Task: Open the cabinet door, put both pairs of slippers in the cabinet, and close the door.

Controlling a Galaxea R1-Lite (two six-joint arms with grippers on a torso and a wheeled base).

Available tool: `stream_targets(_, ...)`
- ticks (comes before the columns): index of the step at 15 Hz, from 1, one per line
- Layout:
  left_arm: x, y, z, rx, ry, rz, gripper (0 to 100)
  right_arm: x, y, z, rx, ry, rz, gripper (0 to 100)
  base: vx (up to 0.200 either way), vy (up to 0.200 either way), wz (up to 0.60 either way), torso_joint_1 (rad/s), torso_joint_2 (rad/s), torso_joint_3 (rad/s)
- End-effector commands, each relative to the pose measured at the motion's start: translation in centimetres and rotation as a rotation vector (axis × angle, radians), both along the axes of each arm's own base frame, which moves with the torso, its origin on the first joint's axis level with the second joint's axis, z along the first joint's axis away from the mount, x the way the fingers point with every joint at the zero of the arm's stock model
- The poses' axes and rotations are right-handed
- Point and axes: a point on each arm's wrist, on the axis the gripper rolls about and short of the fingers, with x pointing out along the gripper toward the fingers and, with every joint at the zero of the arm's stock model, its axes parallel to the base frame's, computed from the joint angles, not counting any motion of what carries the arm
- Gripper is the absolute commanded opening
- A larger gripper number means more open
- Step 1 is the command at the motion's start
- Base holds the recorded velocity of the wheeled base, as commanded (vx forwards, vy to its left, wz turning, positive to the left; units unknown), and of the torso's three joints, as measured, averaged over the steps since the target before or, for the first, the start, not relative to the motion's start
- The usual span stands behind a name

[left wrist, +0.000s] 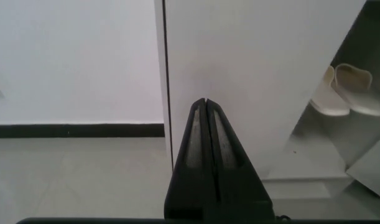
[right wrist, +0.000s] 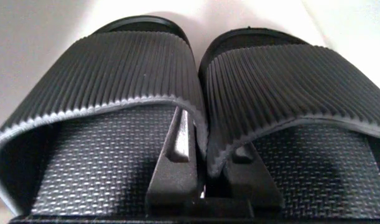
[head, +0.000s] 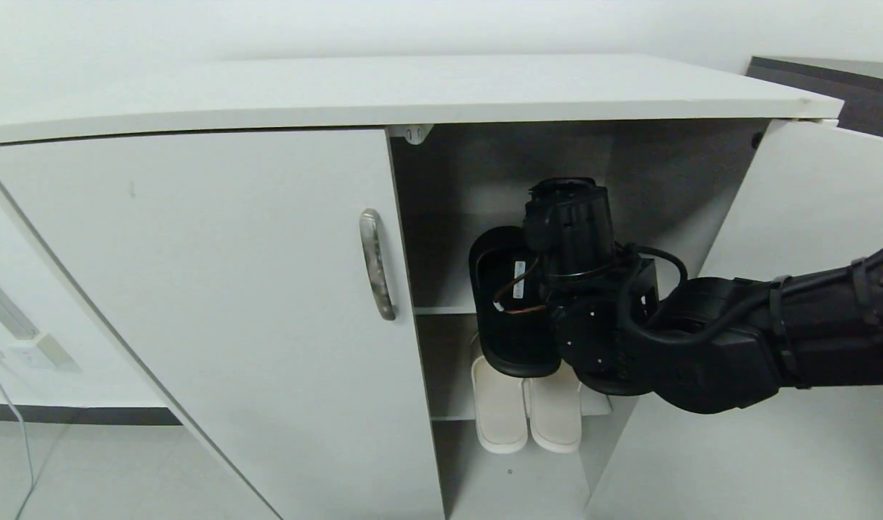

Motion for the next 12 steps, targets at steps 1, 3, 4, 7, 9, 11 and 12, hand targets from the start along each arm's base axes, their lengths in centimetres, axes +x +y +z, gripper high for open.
stream_targets(1,0.0,0.0,0.0,0.000,0.002,0.001,0,0.6,0.2,-0.5,-0.009,0.008,-0.005,0,0.000,0.000,0.00,0.000,0.00,0.000)
stream_targets(3,0.0,0.0,0.0,0.000,0.002,0.001,0,1.3,0.3,-0.3,-0.003,0.005,0.002,0,0.000,0.000,0.00,0.000,0.00,0.000)
stream_targets(4,0.0,0.0,0.0,0.000,0.002,0.001,0,1.7,0.4,-0.4,-0.002,0.011,0.019,0,0.000,0.000,0.00,0.000,0.00,0.000)
stream_targets(7,0.0,0.0,0.0,0.000,0.002,0.000,0,2.9,0.4,-0.2,-0.020,0.045,0.038,0,0.000,0.000,0.00,0.000,0.00,0.000)
stream_targets(9,0.0,0.0,0.0,0.000,0.002,0.001,0,4.1,0.5,0.1,-0.009,0.042,0.039,0,0.000,0.000,0.00,0.000,0.00,0.000)
stream_targets(11,0.0,0.0,0.0,0.000,0.002,0.001,0,4.9,0.6,0.4,0.000,0.039,0.043,0,0.000,0.000,0.00,0.000,0.00,0.000)
stream_targets(12,0.0,0.0,0.0,0.000,0.002,0.001,0,5.1,0.6,0.5,0.006,0.033,0.045,0,0.000,0.000,0.00,0.000,0.00,0.000)
